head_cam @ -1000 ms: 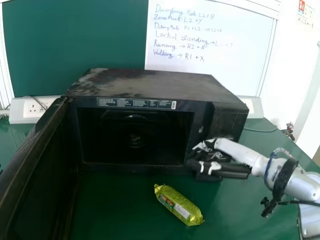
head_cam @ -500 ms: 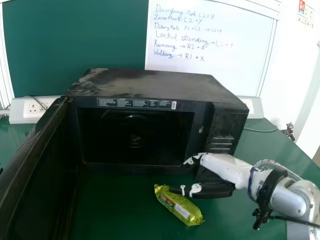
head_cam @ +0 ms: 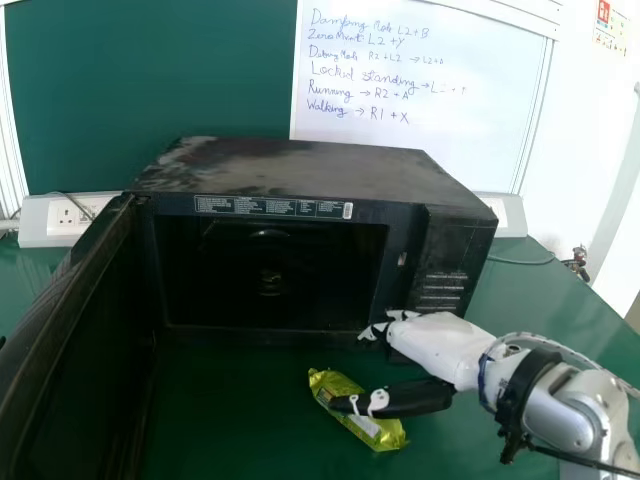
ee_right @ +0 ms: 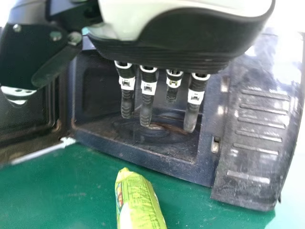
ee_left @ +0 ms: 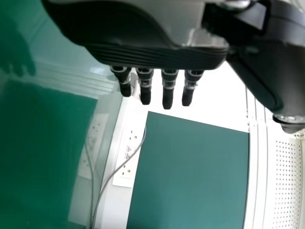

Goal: Put biscuit inside oven

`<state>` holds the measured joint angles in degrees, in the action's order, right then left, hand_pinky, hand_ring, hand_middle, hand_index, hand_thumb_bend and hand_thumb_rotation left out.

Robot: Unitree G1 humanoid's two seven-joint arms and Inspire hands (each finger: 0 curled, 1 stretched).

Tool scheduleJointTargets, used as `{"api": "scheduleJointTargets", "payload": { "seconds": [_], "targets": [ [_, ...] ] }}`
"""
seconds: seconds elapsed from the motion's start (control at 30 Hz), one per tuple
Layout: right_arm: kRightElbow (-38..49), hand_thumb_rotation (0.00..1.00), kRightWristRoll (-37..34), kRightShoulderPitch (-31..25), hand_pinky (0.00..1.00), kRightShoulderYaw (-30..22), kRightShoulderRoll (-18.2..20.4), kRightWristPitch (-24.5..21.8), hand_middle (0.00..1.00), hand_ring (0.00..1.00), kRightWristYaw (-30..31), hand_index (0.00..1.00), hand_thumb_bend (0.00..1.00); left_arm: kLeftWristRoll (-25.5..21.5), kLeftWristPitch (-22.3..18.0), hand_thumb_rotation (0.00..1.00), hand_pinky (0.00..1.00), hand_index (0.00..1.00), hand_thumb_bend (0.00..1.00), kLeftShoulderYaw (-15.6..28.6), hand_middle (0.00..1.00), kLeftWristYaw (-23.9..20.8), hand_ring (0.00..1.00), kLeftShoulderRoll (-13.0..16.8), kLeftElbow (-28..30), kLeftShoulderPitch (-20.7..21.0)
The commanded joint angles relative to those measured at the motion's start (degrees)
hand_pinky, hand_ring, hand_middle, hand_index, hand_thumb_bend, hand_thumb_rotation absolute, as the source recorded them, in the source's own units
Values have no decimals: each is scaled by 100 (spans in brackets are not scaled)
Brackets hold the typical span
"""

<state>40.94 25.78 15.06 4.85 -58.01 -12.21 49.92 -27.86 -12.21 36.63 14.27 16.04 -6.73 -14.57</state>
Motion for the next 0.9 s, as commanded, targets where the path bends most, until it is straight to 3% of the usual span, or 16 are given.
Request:
{"api": "scheduleJointTargets", "payload": {
  "seconds": [0.0, 0.1, 0.33, 0.67, 0.87],
  "targets": [
    [-99, 41, 88, -11, 73, 43, -8, 167, 82, 79, 15, 84, 100, -18, 48, 79, 83, 95, 89, 46, 89, -15, 88, 52, 91, 6],
    [-169, 44, 198, -7, 74, 57, -45, 378, 82, 80, 76, 86, 100, -18, 23, 79, 83, 95, 89, 54, 89, 15, 88, 68, 44, 19],
    [-224, 41, 420, 58, 75, 56, -89, 560, 83, 80, 279, 86, 100, 8, 46, 79, 83, 94, 90, 51, 89, -22, 88, 73, 41, 35],
    [-258, 40, 972, 35, 73, 94, -52, 1032, 80, 77, 368, 80, 100, 2, 100, 79, 83, 95, 91, 47, 89, -25, 88, 98, 43, 41],
    [-209, 40, 1261, 29, 72, 173, 61, 1086, 79, 77, 482, 77, 100, 4, 168, 78, 82, 94, 91, 36, 89, -97, 88, 66, 139, 31]
  ]
}}
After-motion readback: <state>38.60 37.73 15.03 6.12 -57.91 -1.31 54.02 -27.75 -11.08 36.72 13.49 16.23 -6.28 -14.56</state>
